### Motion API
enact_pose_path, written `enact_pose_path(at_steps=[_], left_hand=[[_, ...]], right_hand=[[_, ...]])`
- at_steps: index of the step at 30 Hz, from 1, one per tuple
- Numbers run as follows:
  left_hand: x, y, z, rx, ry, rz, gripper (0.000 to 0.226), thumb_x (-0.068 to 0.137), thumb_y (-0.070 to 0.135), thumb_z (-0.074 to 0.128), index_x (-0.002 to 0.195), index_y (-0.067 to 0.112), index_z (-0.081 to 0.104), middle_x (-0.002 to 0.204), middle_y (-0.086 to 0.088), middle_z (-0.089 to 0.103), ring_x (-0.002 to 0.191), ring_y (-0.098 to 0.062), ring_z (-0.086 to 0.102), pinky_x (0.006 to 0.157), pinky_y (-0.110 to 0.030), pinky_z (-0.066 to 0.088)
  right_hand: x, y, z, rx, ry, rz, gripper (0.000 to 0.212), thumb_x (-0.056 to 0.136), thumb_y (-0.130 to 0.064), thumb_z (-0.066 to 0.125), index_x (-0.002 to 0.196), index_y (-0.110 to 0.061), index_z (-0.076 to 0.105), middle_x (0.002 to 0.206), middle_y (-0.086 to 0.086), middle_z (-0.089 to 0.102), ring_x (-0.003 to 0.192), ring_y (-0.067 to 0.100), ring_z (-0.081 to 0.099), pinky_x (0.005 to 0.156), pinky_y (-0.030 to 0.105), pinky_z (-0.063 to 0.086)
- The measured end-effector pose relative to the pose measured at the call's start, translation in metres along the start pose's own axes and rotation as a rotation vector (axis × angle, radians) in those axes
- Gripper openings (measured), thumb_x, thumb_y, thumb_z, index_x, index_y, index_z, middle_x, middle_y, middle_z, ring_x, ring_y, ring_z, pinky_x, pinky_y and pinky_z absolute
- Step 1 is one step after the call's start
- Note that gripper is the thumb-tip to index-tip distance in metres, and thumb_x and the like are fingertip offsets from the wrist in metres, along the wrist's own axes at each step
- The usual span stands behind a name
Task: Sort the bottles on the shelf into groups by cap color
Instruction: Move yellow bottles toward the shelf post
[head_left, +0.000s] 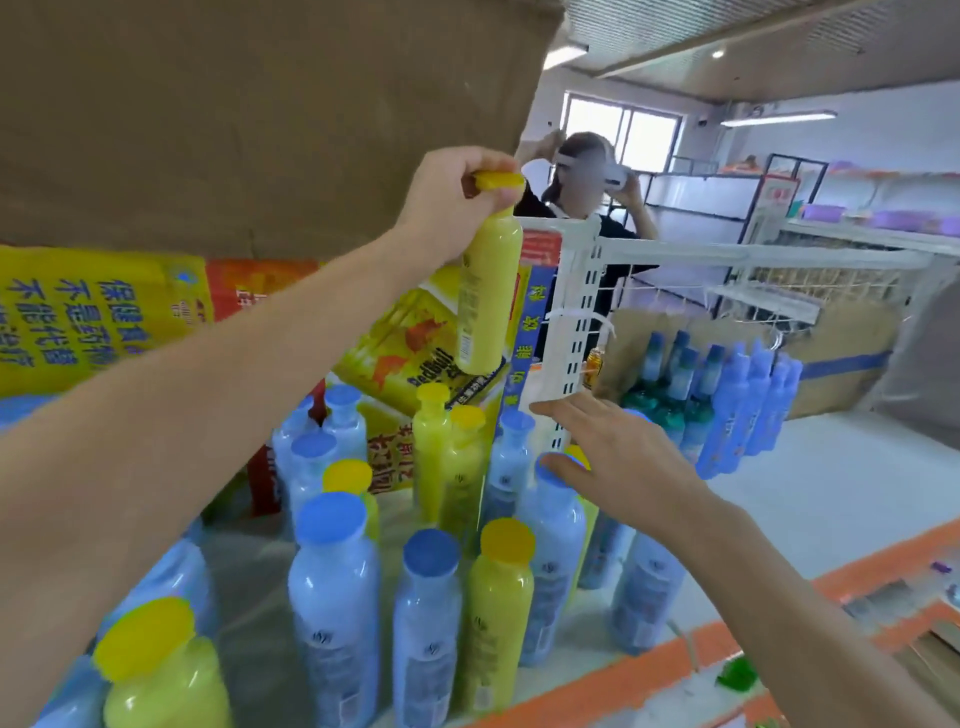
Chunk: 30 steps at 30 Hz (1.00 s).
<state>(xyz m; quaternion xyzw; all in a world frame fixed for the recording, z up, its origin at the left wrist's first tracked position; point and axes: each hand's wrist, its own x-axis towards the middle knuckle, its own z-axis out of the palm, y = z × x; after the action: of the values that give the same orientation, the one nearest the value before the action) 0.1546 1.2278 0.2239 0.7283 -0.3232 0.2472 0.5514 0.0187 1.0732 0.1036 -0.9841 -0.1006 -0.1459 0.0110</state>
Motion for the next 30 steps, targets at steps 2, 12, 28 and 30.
enact_pose_path(at_steps=[2,12,28,30], left_hand=[[0.006,-0.009,0.011,0.018,-0.007,-0.007,0.025,0.082,0.009,0.066,0.107,0.012,0.064,0.089,0.005,0.062,0.085,-0.011,0.058,0.079,-0.019,0.051],[0.003,-0.063,0.041,0.194,-0.147,-0.135,0.031,0.079,0.007,0.068,0.109,0.011,0.064,0.108,-0.007,0.066,0.098,-0.020,0.062,0.091,-0.034,0.050],[-0.047,-0.133,0.059,0.527,-0.466,-0.324,0.042,0.077,0.019,0.073,0.116,0.012,0.061,0.121,-0.004,0.061,0.108,-0.015,0.054,0.089,-0.025,0.041],[-0.050,-0.134,0.059,0.562,-0.493,-0.342,0.043,0.078,0.021,0.072,0.118,0.012,0.060,0.125,-0.004,0.059,0.112,-0.018,0.053,0.087,-0.024,0.037]], right_hand=[[0.009,0.009,0.006,0.008,0.001,-0.034,0.048,0.094,-0.042,0.042,0.140,-0.032,0.029,0.136,-0.009,0.041,0.124,0.015,0.042,0.089,0.035,0.045],[0.051,0.033,0.019,0.081,-0.012,-0.175,0.047,0.094,-0.045,0.039,0.139,-0.036,0.027,0.134,-0.012,0.041,0.117,0.011,0.045,0.075,0.027,0.035],[0.067,0.045,0.041,0.184,-0.105,-0.226,0.047,0.092,-0.048,0.042,0.138,-0.038,0.031,0.138,-0.014,0.040,0.123,0.012,0.043,0.085,0.031,0.041],[0.067,0.045,0.042,0.190,-0.106,-0.224,0.048,0.092,-0.048,0.043,0.137,-0.037,0.032,0.137,-0.014,0.041,0.121,0.012,0.045,0.084,0.030,0.040]])
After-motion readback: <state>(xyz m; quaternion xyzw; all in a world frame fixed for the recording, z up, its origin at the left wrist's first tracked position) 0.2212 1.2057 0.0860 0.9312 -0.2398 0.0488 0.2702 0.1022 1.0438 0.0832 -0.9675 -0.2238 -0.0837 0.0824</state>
